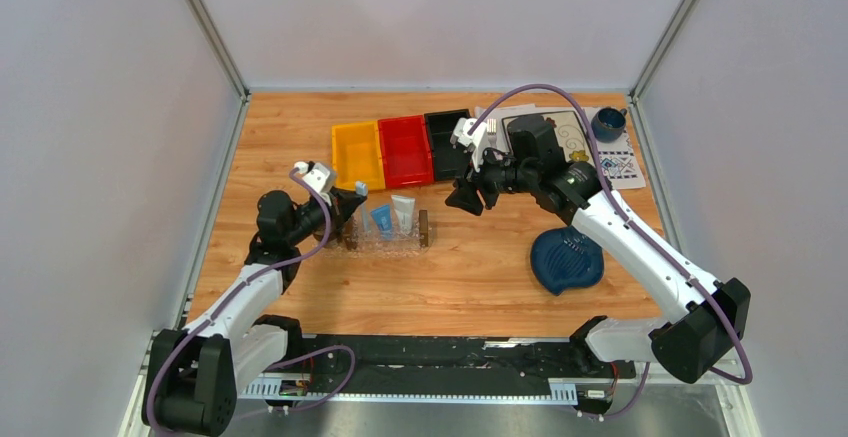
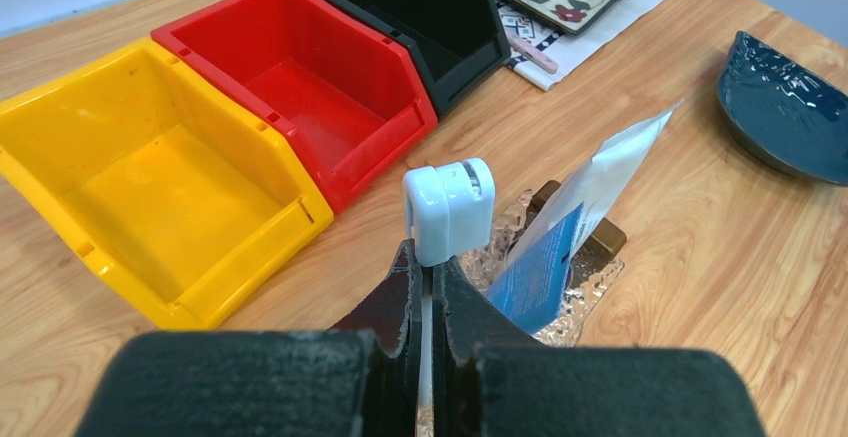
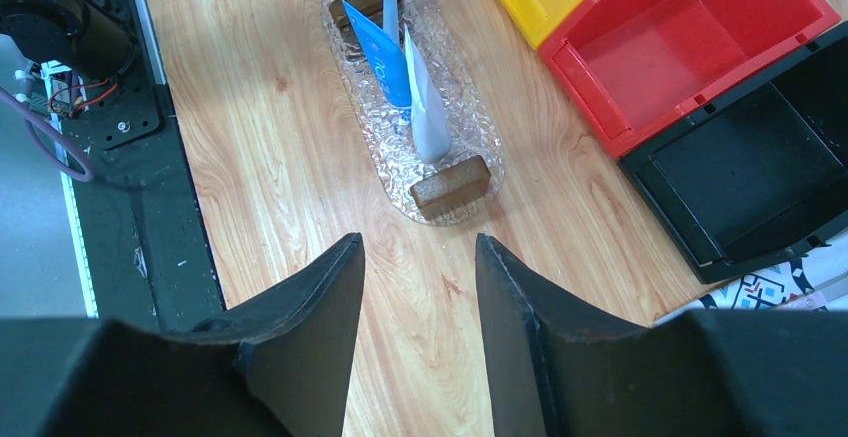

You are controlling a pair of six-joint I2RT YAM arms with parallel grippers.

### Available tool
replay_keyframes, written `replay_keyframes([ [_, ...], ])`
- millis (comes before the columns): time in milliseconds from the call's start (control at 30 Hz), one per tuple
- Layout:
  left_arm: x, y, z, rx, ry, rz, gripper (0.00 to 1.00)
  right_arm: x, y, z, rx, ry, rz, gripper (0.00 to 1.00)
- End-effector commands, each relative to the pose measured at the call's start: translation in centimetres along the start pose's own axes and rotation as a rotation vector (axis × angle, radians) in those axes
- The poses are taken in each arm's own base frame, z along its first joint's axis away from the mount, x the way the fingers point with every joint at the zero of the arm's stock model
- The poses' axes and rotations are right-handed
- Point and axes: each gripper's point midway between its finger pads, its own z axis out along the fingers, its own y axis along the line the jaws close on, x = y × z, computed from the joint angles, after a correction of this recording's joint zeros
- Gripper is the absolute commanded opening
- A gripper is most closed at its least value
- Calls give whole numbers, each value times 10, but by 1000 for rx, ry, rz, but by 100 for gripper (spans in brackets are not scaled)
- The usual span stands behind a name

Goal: Prepare toiletry sets of a toothbrush and toothpaste on the tray

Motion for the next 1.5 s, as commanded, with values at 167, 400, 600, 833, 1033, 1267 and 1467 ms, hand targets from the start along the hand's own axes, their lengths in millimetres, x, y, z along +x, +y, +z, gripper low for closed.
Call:
replay_keyframes([
  [167, -9, 1, 2, 20, -42, 60, 0, -14, 1, -4, -4, -59, -35, 49],
  [400, -6, 1, 3, 23, -36, 46, 0, -15, 2, -5, -3, -64, -40, 49],
  [600, -6, 1, 5, 28, -32, 37, 0, -15, 2, -5, -4, -65, -42, 49],
  [833, -3, 2, 7, 29, -22, 23, 0, -14, 2, -5, -6, -63, -40, 49],
  [1033, -2, 3, 7, 27, -20, 20, 0, -13, 2, -4, -6, -63, -40, 49],
  [1267, -1, 2, 7, 35, -14, 12, 4, -13, 3, -5, -7, -62, -39, 49],
  [1467, 1, 1, 8, 42, 0, 0, 13, -14, 3, -5, -4, -65, -42, 49],
])
